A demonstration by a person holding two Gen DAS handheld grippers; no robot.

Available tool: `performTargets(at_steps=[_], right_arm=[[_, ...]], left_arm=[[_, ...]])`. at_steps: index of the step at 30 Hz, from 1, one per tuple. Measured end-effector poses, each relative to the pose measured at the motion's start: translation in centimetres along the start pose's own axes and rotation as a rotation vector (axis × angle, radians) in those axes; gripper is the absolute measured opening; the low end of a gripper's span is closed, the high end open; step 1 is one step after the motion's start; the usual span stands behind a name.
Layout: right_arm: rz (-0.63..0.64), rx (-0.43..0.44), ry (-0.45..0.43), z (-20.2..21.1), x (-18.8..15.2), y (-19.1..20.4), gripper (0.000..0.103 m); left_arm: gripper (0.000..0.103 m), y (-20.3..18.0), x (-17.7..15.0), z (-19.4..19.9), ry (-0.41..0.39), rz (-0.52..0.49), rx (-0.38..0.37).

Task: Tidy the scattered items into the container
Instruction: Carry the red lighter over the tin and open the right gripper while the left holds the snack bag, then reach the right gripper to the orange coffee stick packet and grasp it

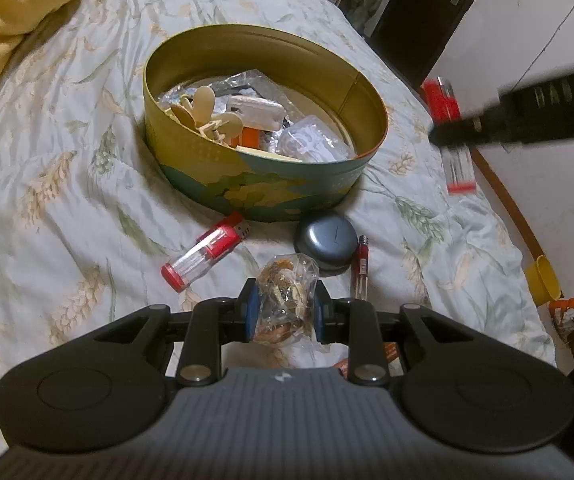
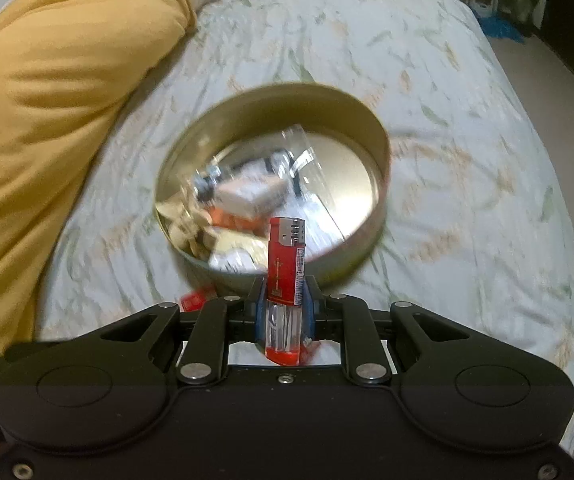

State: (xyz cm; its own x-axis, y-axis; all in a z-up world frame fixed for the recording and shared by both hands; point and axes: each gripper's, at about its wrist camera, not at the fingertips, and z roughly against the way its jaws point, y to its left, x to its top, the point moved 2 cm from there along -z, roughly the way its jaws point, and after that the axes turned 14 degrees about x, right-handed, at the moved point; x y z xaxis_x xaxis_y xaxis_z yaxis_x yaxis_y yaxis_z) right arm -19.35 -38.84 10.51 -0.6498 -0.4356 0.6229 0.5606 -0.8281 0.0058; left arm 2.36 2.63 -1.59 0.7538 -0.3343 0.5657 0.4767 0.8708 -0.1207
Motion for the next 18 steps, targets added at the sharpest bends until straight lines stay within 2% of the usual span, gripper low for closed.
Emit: performTargets(at_steps=[8, 14, 15, 16, 18], right_arm=[[0.048, -0.012, -0.055, -0.4, 5.5, 2.6, 0.018], [0.043, -0.08, -0.103, -1.6, 8.6, 3.2, 0.019], [0.032, -0.089, -0.12, -1.7, 9.0, 3.1, 0.023], [0.019, -0.095, -0.139, -1.7, 9.3, 2.9, 0.044], [0.004, -0.117, -0.182, -1.4, 9.4, 2.6, 0.077]], left_arm=[[0.03, -0.1, 0.0, 0.1, -0.001, -0.009, -0.011], [0.03, 0.0, -0.1, -0.1, 0.006, -0.011, -0.012], [0.03, 0.0, 0.0, -0.1, 0.007, -0.012, -0.013], [0.03, 0.1, 0.0, -0.1, 0.007, -0.013, -0.015], [0.03, 0.2, 0.0, -0.1, 0.007, -0.009, -0.013]])
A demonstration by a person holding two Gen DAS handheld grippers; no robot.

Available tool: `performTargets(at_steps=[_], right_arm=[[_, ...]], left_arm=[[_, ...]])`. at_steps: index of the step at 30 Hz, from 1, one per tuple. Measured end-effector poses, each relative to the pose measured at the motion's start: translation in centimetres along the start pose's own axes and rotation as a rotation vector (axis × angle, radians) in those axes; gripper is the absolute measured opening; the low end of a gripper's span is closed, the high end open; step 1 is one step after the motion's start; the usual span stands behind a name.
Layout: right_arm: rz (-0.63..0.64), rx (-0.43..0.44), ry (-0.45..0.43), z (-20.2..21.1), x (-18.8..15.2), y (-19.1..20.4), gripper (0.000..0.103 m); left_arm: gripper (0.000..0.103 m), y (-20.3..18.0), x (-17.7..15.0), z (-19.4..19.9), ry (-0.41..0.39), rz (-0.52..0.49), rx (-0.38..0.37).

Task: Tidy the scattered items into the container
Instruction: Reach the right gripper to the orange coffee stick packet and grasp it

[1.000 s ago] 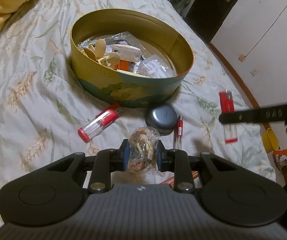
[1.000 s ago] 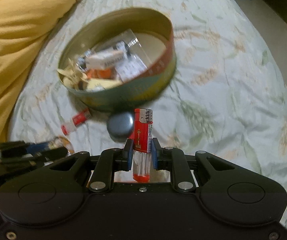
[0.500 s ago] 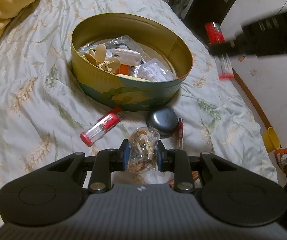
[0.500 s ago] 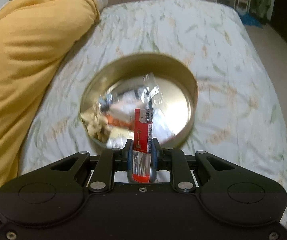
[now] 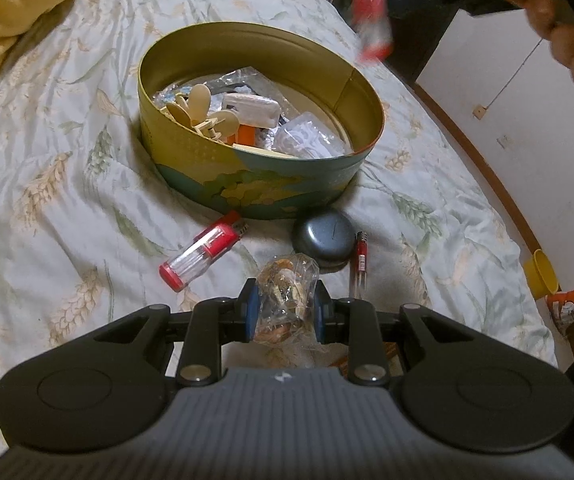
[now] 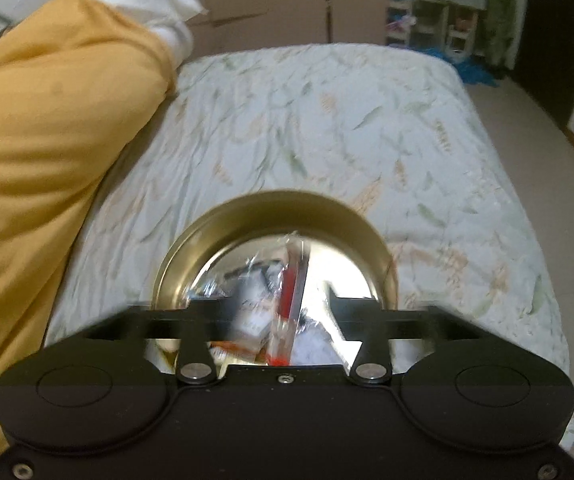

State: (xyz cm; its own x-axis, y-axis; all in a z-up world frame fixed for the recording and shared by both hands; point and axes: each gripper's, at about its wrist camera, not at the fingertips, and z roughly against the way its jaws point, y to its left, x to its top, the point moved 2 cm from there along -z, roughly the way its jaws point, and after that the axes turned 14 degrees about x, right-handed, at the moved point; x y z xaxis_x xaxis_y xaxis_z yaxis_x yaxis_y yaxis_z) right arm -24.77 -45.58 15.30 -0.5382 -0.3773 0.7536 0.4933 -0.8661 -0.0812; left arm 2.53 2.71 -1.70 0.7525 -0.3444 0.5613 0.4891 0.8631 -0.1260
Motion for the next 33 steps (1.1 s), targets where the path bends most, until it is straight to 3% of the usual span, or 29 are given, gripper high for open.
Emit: performTargets(at_steps=[3, 7, 17, 23, 25, 33], right_arm=[[0.007, -0.003, -0.034, 0.7, -0.5, -0.4, 0.083], [-0.007, 0.039, 0.027, 1.1, -2.7, -1.2, 0.087], [0.004, 0.127, 0.221, 1.1, -12.7, -3.4, 0.089], [0.119, 0.218, 0.352, 0.6, -17.9, -3.1, 0.087], [0.189, 0.245, 0.404, 0.1, -19.5, -2.4, 0.082], [0.428, 0.257, 0.567, -2.7, -23.9, 0.5, 0.071]], left_arm=[[0.03, 0.4, 0.2, 0.1, -0.003, 0.015, 0.001], [0.03, 0.8, 0.5, 0.2, -0.011, 0.026, 0.001], [0.03, 1.4, 0.6, 0.1, -0.008, 0.038, 0.02], [0.03, 1.4, 0.6, 0.2, -0.008, 0.037, 0.017], [0.03, 1.4, 0.6, 0.2, -0.008, 0.037, 0.021], [0.03, 1.6, 0.6, 0.1, 0.0, 0.052, 0.017]])
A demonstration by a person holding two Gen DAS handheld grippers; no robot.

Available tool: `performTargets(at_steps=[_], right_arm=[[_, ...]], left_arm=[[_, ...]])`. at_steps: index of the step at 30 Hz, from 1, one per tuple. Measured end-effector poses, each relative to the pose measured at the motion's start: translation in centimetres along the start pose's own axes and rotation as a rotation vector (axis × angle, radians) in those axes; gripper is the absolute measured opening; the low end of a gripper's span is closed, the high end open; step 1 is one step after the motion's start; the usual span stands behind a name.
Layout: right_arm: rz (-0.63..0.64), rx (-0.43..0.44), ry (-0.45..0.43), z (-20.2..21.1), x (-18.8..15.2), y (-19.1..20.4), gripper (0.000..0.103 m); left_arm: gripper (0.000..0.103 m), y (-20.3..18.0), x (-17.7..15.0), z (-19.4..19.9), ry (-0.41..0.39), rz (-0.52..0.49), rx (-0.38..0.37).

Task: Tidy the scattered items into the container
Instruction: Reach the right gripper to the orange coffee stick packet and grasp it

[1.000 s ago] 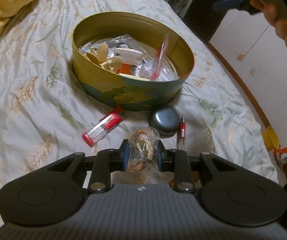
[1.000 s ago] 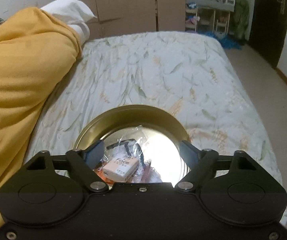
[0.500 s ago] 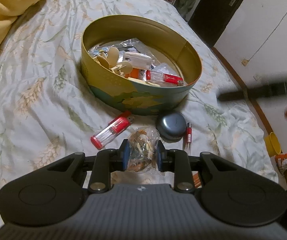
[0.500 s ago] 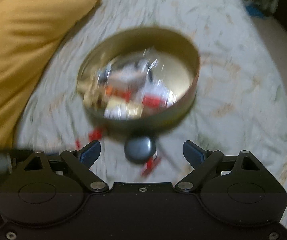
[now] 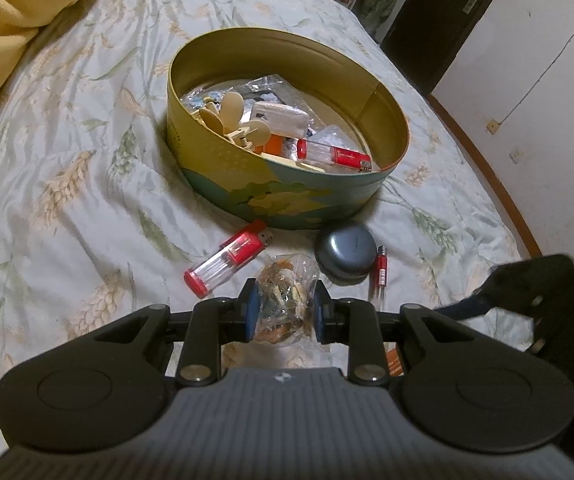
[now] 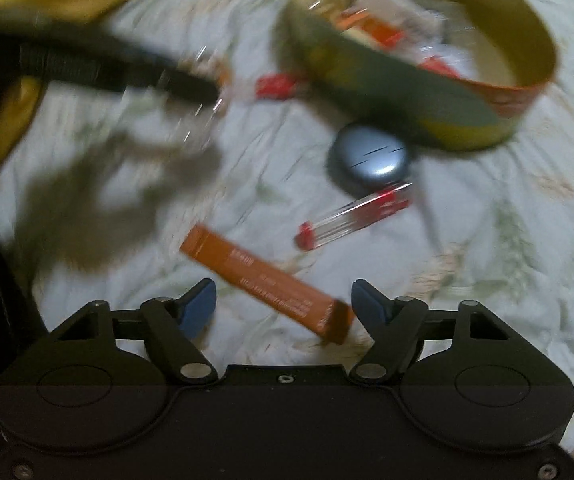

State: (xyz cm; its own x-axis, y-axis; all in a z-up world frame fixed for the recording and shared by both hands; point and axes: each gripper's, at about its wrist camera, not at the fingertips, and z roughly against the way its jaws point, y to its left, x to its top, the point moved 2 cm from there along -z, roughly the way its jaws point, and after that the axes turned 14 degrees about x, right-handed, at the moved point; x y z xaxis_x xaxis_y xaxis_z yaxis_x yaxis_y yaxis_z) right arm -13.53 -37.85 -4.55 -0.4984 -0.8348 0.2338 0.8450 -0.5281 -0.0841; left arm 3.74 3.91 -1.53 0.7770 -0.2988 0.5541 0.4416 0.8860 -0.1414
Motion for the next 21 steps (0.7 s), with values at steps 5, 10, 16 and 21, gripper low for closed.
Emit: performTargets(at_steps=[5, 10, 16, 21], right_arm=[[0.1, -0.061, 0.087, -2.8, 0.1, 1.1, 0.063], [0.107, -0.073, 0.097, -3.1, -0.1, 1.5, 0.024], [0.022, -0.021, 0.037, -1.3, -0.7, 1.4, 0.006], [-0.149, 0.079, -0.092, 1.6, -1.5, 0.5, 0.004]], left_arm=[[0.03, 0.0, 0.0, 0.0, 0.002, -0.003, -0.005], [0.03, 0.0, 0.0, 0.0, 0.002, 0.002, -0.006], [0.03, 0.1, 0.0, 0.1, 0.0, 0.005, -0.007], [0.03, 0.3, -0.2, 0.2, 0.01, 0.01, -0.002]])
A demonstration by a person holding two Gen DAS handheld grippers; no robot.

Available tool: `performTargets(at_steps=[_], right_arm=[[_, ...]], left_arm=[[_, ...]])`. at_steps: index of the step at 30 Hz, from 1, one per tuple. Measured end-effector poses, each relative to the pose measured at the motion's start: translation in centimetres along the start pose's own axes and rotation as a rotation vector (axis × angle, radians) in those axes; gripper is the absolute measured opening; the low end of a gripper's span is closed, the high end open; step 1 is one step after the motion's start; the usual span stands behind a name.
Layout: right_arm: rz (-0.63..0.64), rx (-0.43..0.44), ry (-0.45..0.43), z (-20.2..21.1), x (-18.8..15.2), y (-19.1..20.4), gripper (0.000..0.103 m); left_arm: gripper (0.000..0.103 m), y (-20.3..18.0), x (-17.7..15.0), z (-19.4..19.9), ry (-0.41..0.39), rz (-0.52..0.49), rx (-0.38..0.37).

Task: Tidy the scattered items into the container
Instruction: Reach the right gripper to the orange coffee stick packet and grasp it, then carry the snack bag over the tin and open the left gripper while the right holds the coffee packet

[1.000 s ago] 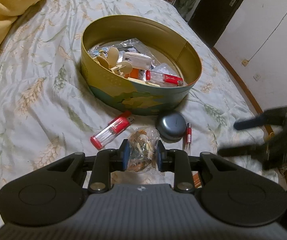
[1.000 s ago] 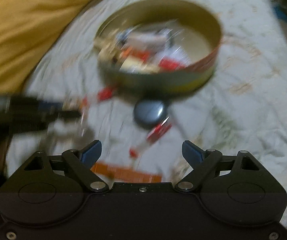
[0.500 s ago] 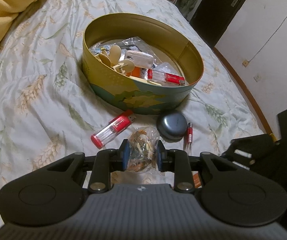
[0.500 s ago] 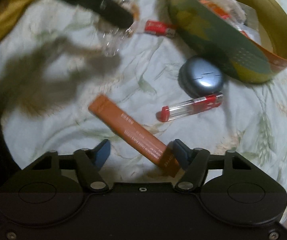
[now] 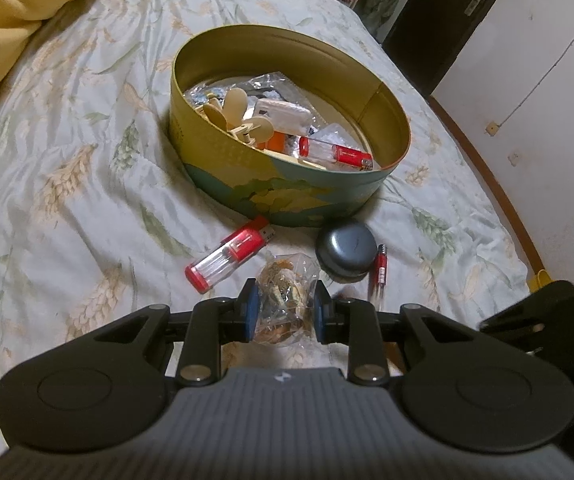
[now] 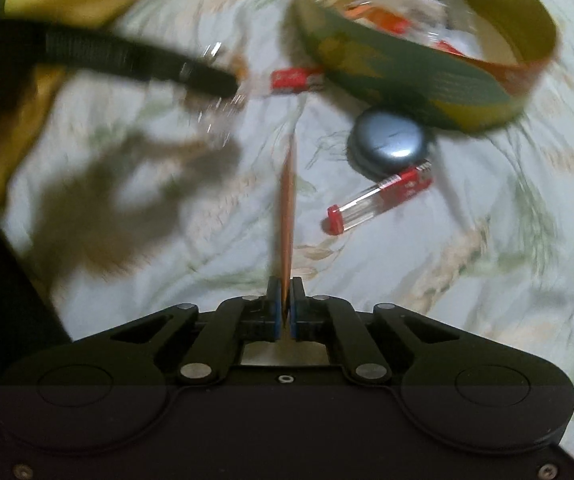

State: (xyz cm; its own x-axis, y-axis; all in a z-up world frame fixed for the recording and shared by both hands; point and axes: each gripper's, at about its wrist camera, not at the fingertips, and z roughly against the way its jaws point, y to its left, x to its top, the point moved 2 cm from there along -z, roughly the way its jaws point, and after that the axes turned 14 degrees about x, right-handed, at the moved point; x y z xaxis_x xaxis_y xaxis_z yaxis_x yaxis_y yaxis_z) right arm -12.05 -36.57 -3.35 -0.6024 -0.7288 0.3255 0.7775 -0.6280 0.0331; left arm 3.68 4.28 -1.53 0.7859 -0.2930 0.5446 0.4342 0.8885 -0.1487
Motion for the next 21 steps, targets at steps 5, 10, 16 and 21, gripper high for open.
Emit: performTargets(at_steps=[5, 10, 16, 21], right_arm=[[-0.108, 0.028, -0.117, 3.3, -0.6, -1.2, 0.004], [-0.217, 0.043, -0.207, 5.0, -0.9, -3.0, 0.004], [-0.263, 0.056, -0.251, 5.4, -0.8, -4.1, 0.004], [-0.32, 0.063, -0.27, 5.7, -0.8, -5.3, 0.004]], left_arm=[[0.03, -0.3, -0.7, -0.2, 0.021, -0.014, 0.016], [0.03, -1.1, -1.6, 0.0, 0.054, -0.048, 0.014], [0.03, -2.2, -0.8, 1.5, 0.027, -0.064, 0.029], [0.03, -2.8, 0.3, 2.4, 0.014, -0.061, 0.038]])
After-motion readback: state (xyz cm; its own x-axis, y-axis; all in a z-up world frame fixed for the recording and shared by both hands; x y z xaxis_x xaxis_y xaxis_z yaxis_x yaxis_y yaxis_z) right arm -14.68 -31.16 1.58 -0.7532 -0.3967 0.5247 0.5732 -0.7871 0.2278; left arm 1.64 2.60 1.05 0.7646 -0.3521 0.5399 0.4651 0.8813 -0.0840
